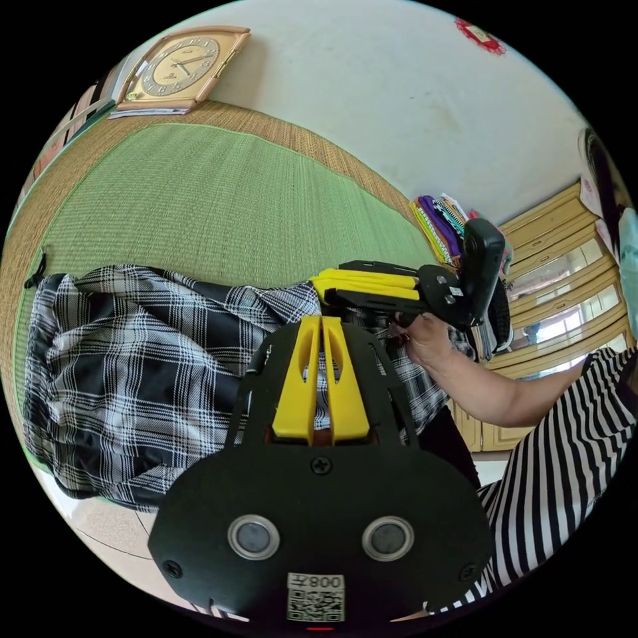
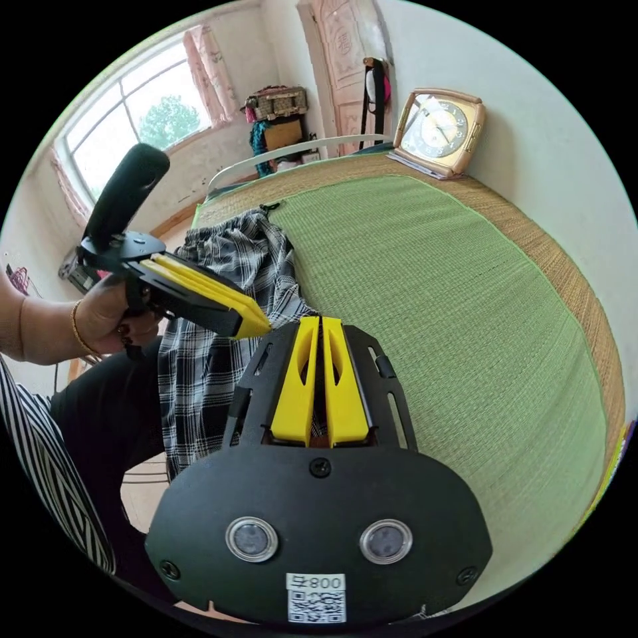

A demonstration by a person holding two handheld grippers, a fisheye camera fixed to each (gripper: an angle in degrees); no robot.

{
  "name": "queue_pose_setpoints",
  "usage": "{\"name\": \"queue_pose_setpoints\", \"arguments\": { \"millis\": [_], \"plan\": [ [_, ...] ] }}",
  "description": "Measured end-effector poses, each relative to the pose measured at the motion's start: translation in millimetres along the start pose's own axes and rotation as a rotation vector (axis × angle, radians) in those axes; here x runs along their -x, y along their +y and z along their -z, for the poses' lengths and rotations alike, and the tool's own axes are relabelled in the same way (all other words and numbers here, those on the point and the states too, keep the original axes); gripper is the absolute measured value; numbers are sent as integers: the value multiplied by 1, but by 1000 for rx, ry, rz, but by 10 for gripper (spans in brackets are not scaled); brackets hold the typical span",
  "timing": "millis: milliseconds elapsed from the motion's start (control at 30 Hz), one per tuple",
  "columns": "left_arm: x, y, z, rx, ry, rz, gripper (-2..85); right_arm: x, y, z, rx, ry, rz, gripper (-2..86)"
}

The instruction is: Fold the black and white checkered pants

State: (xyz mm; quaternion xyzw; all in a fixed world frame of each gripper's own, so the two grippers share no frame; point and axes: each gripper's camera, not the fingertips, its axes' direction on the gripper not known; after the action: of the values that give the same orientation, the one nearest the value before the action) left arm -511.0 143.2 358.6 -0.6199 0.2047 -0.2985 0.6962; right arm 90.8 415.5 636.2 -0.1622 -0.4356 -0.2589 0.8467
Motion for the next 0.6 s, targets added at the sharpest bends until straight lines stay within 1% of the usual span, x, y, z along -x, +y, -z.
{"name": "queue_pose_setpoints", "arguments": {
  "millis": [100,200,267,333,533,600],
  "plan": [
    [6,4,6,-8,-7,21,3,-14,-2,3,-19,-34,-53,5],
    [14,9,10,13,-30,44,3,-35,-3,4,-32,-134,-127,5],
    [18,13,4,91,-111,57,2,-52,-4,2,-38,-191,-184,4],
    [21,16,-1,151,-128,60,2,-64,-6,-1,-20,-220,-220,4],
    [21,20,3,133,-121,49,1,-102,-14,-14,39,-310,-333,3],
    [21,21,4,132,-122,48,2,-112,-14,-13,37,-304,-389,2]
  ]
}}
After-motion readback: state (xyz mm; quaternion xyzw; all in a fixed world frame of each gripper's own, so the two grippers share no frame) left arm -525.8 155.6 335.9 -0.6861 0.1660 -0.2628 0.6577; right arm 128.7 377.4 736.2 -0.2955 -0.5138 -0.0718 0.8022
